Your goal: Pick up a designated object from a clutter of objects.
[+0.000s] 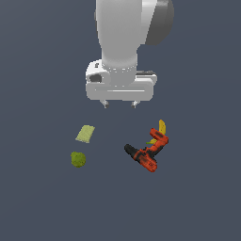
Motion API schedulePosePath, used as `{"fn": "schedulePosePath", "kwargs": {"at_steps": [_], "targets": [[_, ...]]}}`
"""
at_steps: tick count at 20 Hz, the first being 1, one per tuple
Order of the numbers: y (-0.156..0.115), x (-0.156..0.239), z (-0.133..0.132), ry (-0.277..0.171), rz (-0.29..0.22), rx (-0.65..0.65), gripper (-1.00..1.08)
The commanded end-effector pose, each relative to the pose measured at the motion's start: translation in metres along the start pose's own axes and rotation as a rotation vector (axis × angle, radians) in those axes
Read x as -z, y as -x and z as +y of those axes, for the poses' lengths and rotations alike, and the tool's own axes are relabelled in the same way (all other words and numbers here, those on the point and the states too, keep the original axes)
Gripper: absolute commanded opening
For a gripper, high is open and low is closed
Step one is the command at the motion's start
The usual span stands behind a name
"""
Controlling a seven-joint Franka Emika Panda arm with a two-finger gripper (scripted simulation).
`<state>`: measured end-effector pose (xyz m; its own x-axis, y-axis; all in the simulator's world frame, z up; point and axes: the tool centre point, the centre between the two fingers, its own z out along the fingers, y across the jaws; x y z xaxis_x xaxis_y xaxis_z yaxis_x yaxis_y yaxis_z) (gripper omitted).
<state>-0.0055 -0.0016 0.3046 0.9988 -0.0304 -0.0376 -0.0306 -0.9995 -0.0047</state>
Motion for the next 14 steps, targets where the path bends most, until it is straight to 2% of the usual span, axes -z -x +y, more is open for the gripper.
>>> {"fn": "schedulePosePath", "kwargs": {"at_steps": [1, 9, 14], "targets": [[0.000, 0.000, 0.000, 0.000, 0.000, 0.000, 1.00], [-0.008, 0.012, 0.003, 0.013, 0.038, 0.035, 1.00], [-0.008, 0.013, 0.002, 0.013, 0.039, 0.037, 1.00]]}}
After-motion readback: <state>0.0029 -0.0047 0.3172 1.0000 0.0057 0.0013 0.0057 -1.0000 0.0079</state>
